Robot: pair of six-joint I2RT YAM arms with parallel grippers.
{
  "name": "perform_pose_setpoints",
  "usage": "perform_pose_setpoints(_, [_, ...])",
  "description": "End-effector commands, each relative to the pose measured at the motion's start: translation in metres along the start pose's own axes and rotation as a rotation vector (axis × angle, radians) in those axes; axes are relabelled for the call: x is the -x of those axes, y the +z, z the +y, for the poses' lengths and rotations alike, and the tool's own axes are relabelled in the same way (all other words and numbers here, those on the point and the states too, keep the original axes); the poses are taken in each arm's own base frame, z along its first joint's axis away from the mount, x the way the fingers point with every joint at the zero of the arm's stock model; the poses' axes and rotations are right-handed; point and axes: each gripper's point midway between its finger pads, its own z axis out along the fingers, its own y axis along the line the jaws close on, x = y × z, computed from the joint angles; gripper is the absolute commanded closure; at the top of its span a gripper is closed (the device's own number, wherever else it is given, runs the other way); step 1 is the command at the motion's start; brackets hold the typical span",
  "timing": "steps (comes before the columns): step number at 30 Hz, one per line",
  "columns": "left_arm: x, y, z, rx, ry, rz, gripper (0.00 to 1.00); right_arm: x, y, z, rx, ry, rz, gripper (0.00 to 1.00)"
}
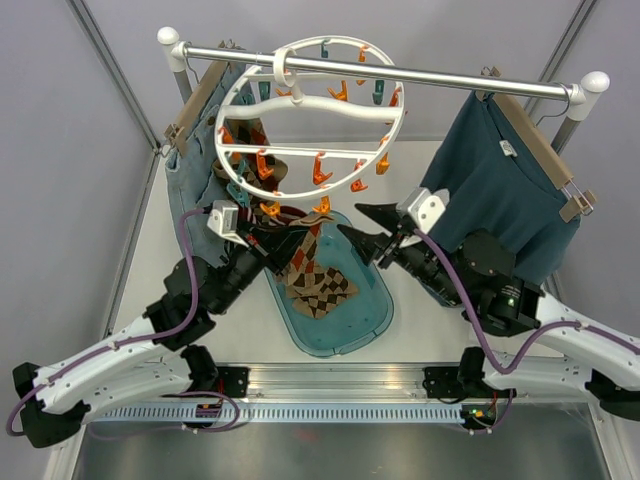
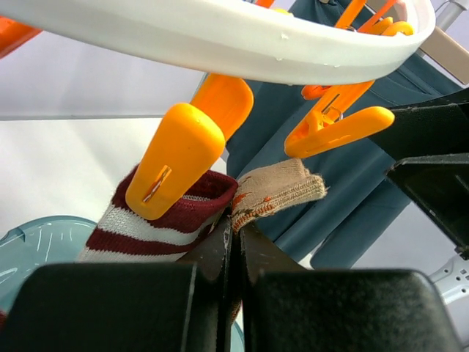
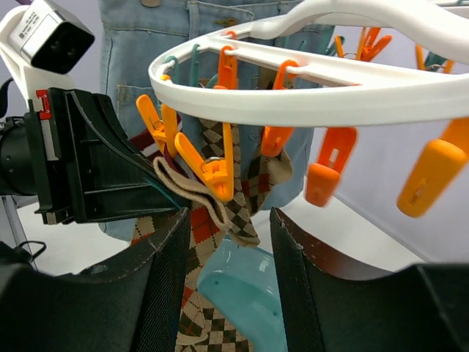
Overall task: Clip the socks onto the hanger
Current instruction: Open the clamp at the hanger.
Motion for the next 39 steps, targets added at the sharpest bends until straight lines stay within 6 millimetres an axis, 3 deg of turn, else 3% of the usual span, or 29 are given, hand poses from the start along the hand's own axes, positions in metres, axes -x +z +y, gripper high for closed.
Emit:
perform_pose_setpoints(1, [0.019,0.0,-0.006,0.006,-0.05,-0.047,0.98,0.012,0.012,0.013,0.053,-0.004,-0.058,0.46])
perform_pose_setpoints(31, [0.012,0.002,-0.003,0.022,-0.027,-0.011,0.98,0.036,0.048,0.015,0.029,-0.055,-0.138,0.39])
perform_pose_setpoints(35, [0.012,0.002,-0.003,0.024,-0.025,-0.011,0.98,0.039,0.051,0.016,0.029,-0.053,-0.148,0.42])
perform_pose_setpoints(39, [0.013,0.002,-0.003,0.026,-0.023,-0.013,0.98,0.038,0.055,0.017,0.029,-0.061,-0.132,0.51])
